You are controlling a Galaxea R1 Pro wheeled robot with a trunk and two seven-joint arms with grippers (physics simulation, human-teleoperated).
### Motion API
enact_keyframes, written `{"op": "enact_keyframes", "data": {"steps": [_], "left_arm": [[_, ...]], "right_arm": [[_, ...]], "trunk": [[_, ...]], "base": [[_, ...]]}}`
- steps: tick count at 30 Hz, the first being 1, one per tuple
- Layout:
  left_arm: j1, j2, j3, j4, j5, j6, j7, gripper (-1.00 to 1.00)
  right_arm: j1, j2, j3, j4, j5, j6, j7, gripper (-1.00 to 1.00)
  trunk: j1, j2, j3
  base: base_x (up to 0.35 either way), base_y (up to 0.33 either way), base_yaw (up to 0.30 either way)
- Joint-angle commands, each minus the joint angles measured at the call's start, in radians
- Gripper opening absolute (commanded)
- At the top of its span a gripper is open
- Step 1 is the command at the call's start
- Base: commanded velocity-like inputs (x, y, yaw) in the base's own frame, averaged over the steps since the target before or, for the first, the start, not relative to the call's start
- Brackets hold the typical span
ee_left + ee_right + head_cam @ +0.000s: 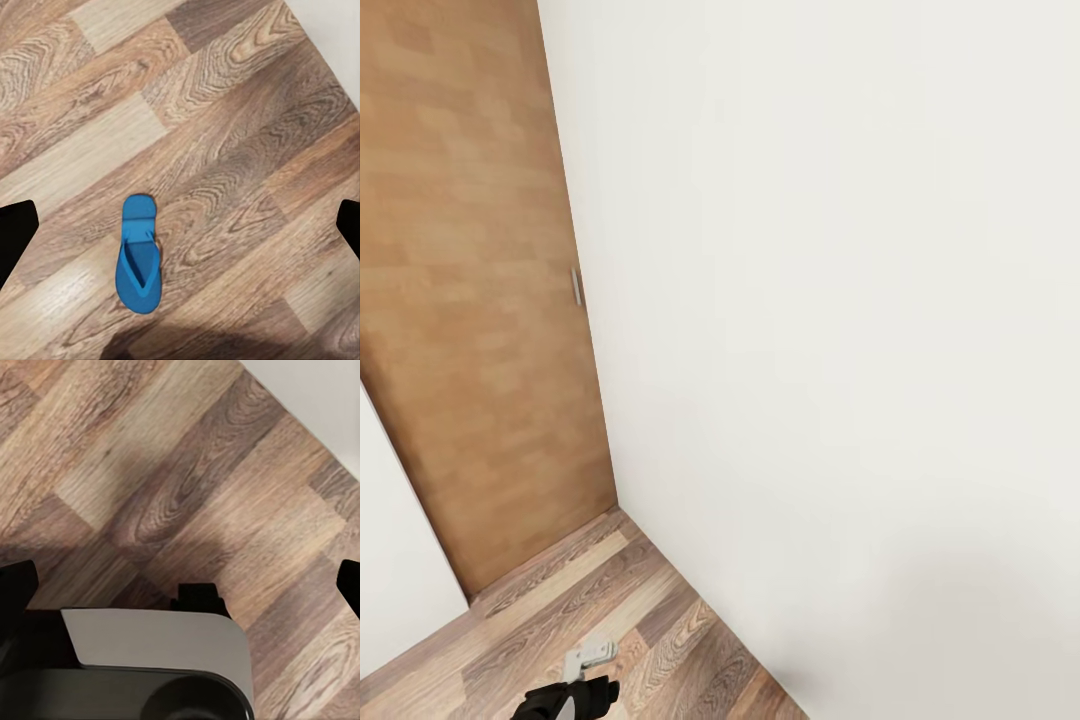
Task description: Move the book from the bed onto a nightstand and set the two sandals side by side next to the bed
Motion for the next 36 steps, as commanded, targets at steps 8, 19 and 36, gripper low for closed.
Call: {"op": "enact_keyframes", "data": {"steps": [8, 19, 36], "left_arm": [[0.000, 0.001, 0.006, -0.002, 0.007, 0.005, 0.004, 1.00], [0.000, 0.002, 0.007, -0.002, 0.006, 0.003, 0.005, 1.00], [0.000, 0.002, 0.005, -0.002, 0.005, 0.003, 0.005, 1.00]], "right_arm": [[0.000, 0.000, -0.002, -0.002, 0.001, -0.001, -0.001, 1.00], [0.000, 0.000, -0.002, -0.002, 0.001, -0.001, -0.001, 1.00], [0.000, 0.000, -0.002, -0.002, 0.001, -0.001, -0.001, 1.00]], "trunk": [[0.031, -0.057, -0.026], [0.073, -0.134, -0.060], [0.138, -0.253, -0.114]], "base": [[0.000, 0.000, 0.000], [0.000, 0.000, 0.000], [0.000, 0.000, 0.000]]}}
